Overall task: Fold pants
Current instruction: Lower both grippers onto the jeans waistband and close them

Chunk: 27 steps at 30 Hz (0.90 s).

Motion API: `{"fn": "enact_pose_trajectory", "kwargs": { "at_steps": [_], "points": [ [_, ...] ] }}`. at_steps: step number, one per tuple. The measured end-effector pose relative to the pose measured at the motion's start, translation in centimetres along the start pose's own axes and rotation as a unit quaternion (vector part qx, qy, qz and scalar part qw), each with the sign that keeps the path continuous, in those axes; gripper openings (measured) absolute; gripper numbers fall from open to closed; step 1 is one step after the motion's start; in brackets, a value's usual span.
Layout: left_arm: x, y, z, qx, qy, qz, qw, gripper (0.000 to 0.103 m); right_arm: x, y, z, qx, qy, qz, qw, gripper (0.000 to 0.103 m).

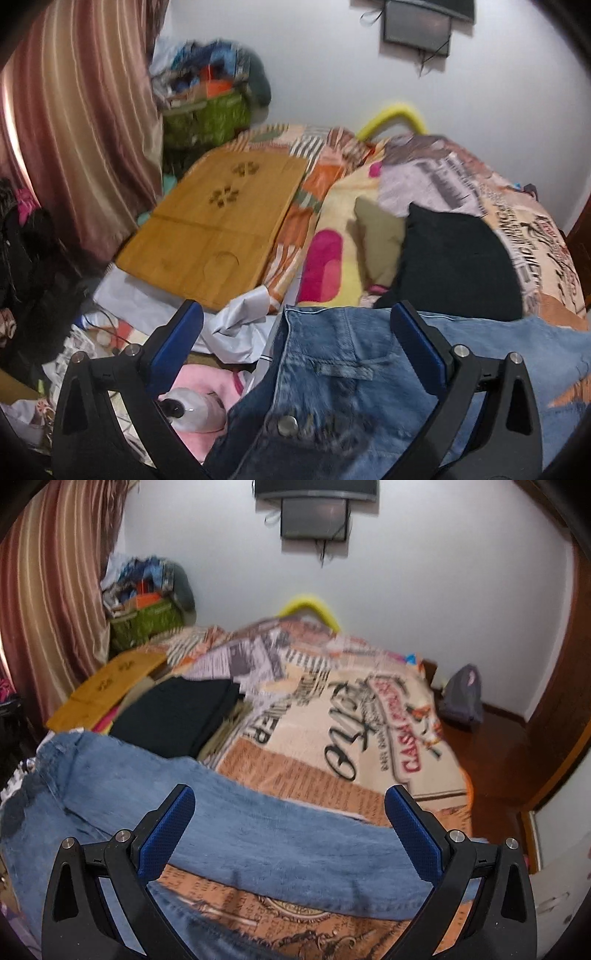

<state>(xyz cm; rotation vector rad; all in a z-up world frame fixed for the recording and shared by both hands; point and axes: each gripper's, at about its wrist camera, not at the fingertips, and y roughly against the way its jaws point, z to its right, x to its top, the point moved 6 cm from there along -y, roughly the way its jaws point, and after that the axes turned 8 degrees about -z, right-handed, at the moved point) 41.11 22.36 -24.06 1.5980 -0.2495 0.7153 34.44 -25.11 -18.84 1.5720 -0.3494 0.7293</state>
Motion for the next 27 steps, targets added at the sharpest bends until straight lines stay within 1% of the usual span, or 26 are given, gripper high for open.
{"fn": "enact_pose_trajectory", "kwargs": {
  "at_steps": [1,2,4,7,11,14,17,18,20,23,24,25,26,27],
  "points": [
    [0.2,-1.2,-0.2,-0.001,0.001,-0.012,0.9999,0.096,0.0,-1.0,0.0,0.003,0.001,-0.011,1.0,0.102],
    [0.3,-2.8,-0.3,0.0,0.0,-0.028,0.9996,0.095,-0.1,-1.9,0.0,0.007,0.005,-0.023,1.0,0.102],
    [0.2,-4.5,-0.4,0.006,-0.005,-0.048,0.9988,0.092,-0.2,-3.5,-0.1,0.005,0.012,-0.038,0.999,0.102],
    [-0.1,-7.4,-0.7,0.004,-0.004,-0.086,0.9963,0.09,-0.3,-6.0,-0.2,0.01,0.022,-0.064,0.998,0.102],
    [-0.7,-10.4,-0.7,0.006,-0.009,-0.123,0.9924,0.086,-0.3,-9.0,-0.6,0.03,0.036,-0.089,0.995,0.101],
    [-1.4,-12.4,-0.7,0.0,-0.01,-0.157,0.9875,0.083,-0.4,-11.0,-1.3,0.046,0.052,-0.112,0.991,0.101],
    [-2.2,-13.8,-1.1,-0.01,-0.003,-0.183,0.9831,0.08,-0.8,-13.1,-2.1,0.083,0.064,-0.152,0.983,0.091],
    [-2.2,-14.1,-1.1,-0.012,-0.002,-0.185,0.9826,0.079,-0.9,-13.7,-2.2,0.091,0.067,-0.165,0.98,0.089],
    [-2.1,-14.4,-1.1,-0.019,-0.001,-0.189,0.9818,0.078,-0.9,-14.7,-2.3,0.097,0.071,-0.179,0.977,0.089],
    [-2.1,-14.8,-0.8,-0.04,0.001,-0.202,0.9786,0.069,-0.8,-16.2,-2.4,0.109,0.079,-0.197,0.971,0.089],
    [-2.1,-15.0,-0.6,-0.047,0.001,-0.207,0.9772,0.064,-0.9,-16.8,-2.5,0.119,0.078,-0.207,0.968,0.091],
    [-2.2,-15.2,-0.6,-0.056,0.003,-0.212,0.9757,0.058,-1.2,-17.5,-2.8,0.134,0.073,-0.228,0.962,0.093],
    [-2.3,-15.4,-0.5,-0.065,0.006,-0.216,0.9742,0.055,-1.4,-18.0,-2.8,0.143,0.063,-0.238,0.959,0.095],
    [-2.3,-15.6,-0.4,-0.075,0.011,-0.221,0.9724,0.045,-1.4,-18.1,-2.9,0.147,0.057,-0.238,0.959,0.097]
  ]
}}
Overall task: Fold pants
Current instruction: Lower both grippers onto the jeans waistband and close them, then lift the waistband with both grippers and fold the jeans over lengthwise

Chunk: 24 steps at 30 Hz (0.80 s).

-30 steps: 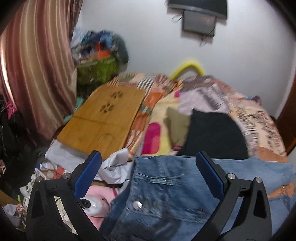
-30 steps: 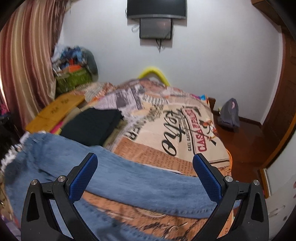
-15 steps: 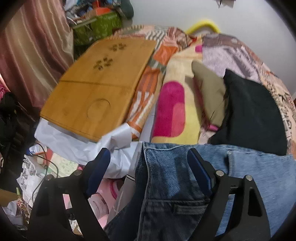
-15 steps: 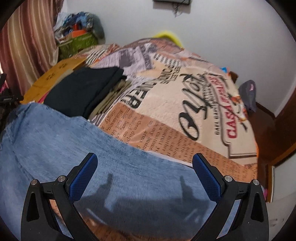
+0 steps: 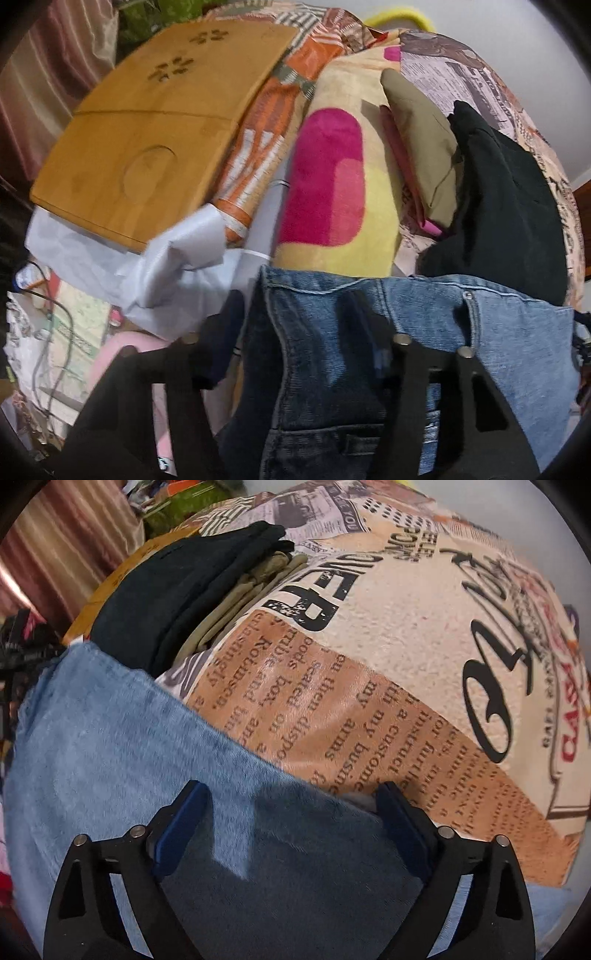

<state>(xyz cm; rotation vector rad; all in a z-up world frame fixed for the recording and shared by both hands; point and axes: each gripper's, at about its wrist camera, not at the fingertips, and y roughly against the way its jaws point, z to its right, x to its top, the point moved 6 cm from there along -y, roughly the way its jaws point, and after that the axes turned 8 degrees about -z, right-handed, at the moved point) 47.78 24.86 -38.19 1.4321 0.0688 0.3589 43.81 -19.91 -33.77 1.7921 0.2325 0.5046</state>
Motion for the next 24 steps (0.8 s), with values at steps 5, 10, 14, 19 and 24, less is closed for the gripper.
{"fn": "enact_pose_trajectory", "kwargs": {
  "at_steps": [5,10,14,19,24],
  "points": [
    [0.0,0.0,0.7,-0.002,0.003,0.0,1.0,0.018,-0.5,0.4,-0.5,-0.004,0.011,0.005,1.0,0.08],
    [-0.3,2.0,1.6,0.008,-0.009,0.022,0.9997,0.006,-1.3,1.4,-1.8,0.005,0.012,0.005,1.0,0.032],
    [-0.7,4.0,1.9,0.009,-0.017,0.041,0.999,0.004,-1.2,1.7,-2.4,0.002,0.005,0.001,1.0,0.017],
    [-1.0,8.2,2.6,-0.01,-0.021,0.09,0.9957,0.004,-1.1,3.0,-1.9,0.023,-0.03,0.018,0.999,0.014],
    [-1.9,11.5,3.9,-0.011,-0.049,0.114,0.9922,0.004,-1.2,6.7,-2.8,0.021,-0.031,0.055,0.998,0.012]
  ]
}}
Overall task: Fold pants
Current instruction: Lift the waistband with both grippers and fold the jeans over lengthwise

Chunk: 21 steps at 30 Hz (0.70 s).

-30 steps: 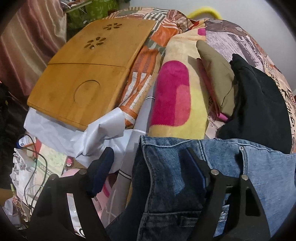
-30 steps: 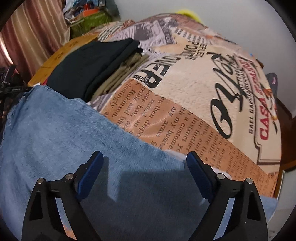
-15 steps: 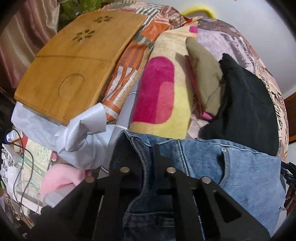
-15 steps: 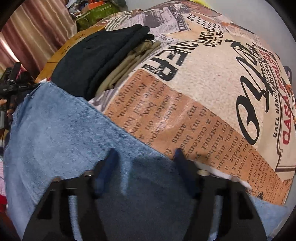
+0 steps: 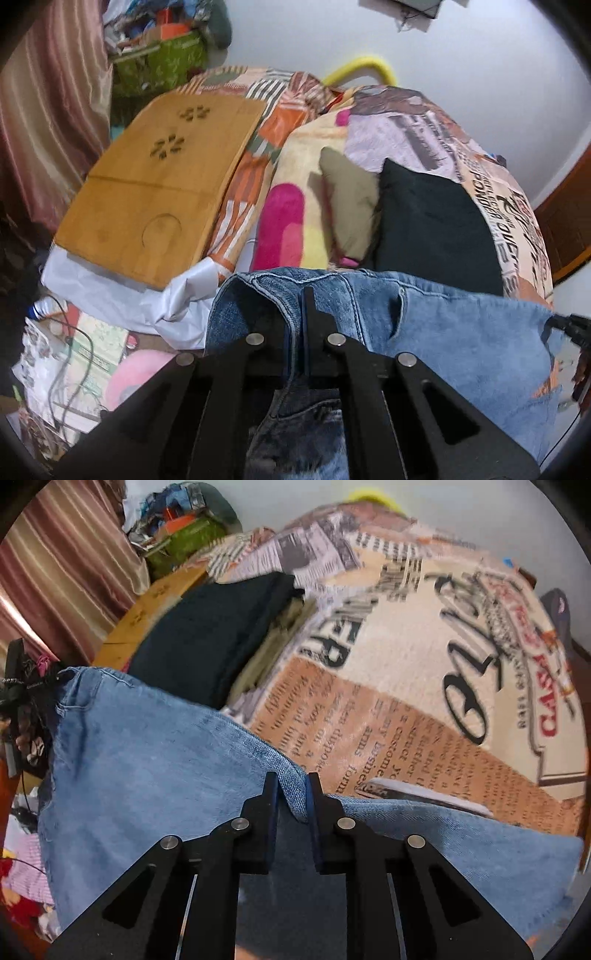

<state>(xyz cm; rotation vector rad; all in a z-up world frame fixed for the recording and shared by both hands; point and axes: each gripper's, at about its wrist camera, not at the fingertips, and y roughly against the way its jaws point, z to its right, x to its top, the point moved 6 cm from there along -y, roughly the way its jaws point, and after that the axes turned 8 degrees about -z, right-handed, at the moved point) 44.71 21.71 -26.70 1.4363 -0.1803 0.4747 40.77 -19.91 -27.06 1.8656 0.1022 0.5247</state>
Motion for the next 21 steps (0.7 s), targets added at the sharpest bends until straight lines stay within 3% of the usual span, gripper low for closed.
{"fn": "enact_pose_trajectory", "kwargs": {
  "at_steps": [12,21],
  "points": [
    [-3.7,8.7,0.6,-0.036,-0.014,0.065,0.9971,0.004,-3.3,9.1,-4.4,-0.016,0.018,0.092,0.995,0.011],
    [-9.3,12.0,-1.3,-0.049,-0.004,0.076,0.9959,0.004,-7.6,11.8,-7.7,0.028,0.011,0.131,0.991,0.011]
  ]
}}
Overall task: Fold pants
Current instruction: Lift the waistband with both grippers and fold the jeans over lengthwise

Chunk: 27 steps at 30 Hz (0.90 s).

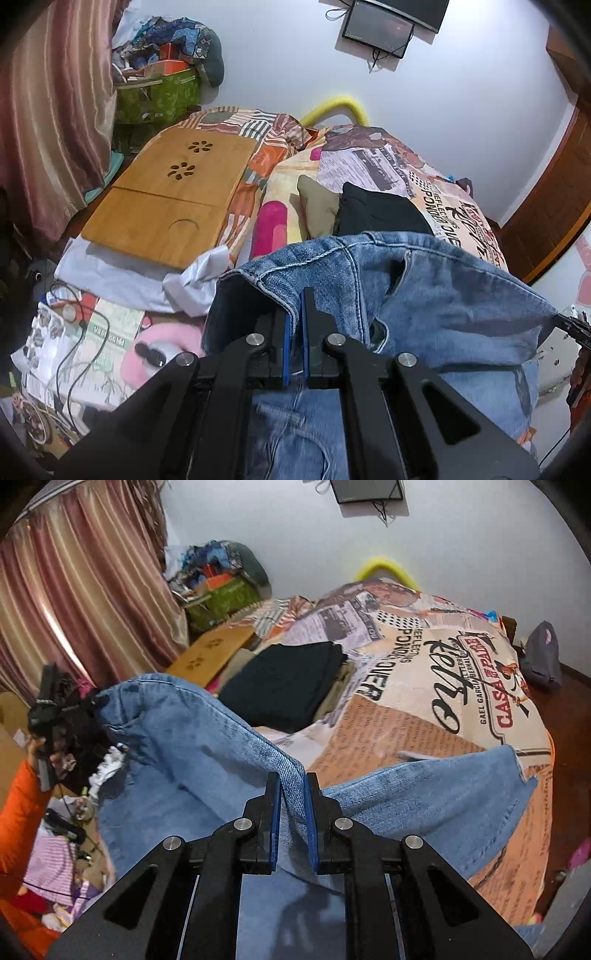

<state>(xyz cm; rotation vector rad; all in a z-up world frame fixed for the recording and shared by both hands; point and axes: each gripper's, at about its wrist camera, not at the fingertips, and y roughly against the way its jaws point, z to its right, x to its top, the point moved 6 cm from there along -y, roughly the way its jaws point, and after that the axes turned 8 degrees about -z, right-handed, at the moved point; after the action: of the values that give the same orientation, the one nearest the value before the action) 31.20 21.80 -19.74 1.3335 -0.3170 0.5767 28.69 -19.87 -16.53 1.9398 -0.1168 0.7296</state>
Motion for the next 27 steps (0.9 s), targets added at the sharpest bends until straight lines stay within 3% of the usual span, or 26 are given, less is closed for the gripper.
{"fn": "enact_pose_trajectory", "kwargs": {
  "at_steps": [8,15,27],
  "points": [
    [-5.0,2.8,-0.9,0.001,0.0,0.006,1.0,0.004,-4.0,1.7,-2.2,0.008,0.011,0.01,1.0,0.011],
    [-9.9,4.1,-0.9,0.03,-0.019,0.01,0.9993,0.004,-6.9,2.1,-4.1,0.002,0.037,0.007,0.999,0.011],
    [-16.7,2.4,-3.7,0.044,0.027,-0.019,0.9985,0.005,-12.0,1.3,-5.6,0.024,0.02,-0.012,0.999,0.011]
  ]
}}
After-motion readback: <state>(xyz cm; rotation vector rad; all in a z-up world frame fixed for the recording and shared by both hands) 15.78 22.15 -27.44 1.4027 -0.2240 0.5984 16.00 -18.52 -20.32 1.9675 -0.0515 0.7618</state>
